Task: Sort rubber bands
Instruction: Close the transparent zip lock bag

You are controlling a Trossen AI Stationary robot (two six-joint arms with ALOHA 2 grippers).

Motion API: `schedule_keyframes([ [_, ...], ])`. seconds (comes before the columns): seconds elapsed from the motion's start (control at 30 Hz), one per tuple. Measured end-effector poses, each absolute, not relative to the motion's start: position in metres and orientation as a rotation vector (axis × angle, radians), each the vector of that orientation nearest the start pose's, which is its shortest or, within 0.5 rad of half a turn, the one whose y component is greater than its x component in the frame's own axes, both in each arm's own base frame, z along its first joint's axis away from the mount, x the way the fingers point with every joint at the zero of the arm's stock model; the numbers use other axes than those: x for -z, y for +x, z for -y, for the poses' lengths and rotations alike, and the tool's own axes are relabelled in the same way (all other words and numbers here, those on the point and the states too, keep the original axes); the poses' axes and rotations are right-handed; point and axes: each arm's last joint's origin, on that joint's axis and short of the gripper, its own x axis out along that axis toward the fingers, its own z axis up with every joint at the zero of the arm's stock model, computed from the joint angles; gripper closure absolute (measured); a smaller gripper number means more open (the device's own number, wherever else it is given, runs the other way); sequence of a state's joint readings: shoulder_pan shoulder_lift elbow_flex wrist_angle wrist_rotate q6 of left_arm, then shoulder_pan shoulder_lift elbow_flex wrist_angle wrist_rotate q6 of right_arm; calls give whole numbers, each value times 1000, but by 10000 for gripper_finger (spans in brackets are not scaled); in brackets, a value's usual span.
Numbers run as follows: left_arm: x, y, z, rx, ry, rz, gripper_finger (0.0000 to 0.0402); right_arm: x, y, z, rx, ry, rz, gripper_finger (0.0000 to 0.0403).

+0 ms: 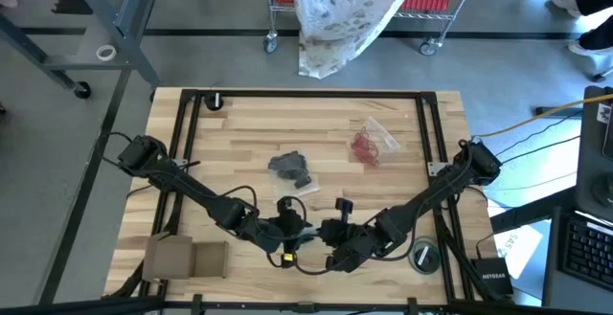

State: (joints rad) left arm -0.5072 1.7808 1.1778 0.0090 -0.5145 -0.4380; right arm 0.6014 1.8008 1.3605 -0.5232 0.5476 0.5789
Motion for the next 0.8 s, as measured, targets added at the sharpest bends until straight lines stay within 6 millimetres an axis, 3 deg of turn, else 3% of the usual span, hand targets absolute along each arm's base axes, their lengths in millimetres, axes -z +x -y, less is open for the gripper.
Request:
schedule_keyframes([
  [0.23, -219, 346, 175, -132, -147, -507, 251, -235, 322, -203, 182, 25, -777, 403],
  [0.37, -217, 345, 174, -137, -155, -531, 294, -235, 322, -203, 182, 25, -777, 403],
  [0.57, -214, 343, 173, -141, -152, -570, 390, -235, 322, -203, 182, 24, -777, 403],
  [0.8, -217, 342, 174, -104, -161, -576, 401, -235, 323, -203, 180, 28, -771, 401],
])
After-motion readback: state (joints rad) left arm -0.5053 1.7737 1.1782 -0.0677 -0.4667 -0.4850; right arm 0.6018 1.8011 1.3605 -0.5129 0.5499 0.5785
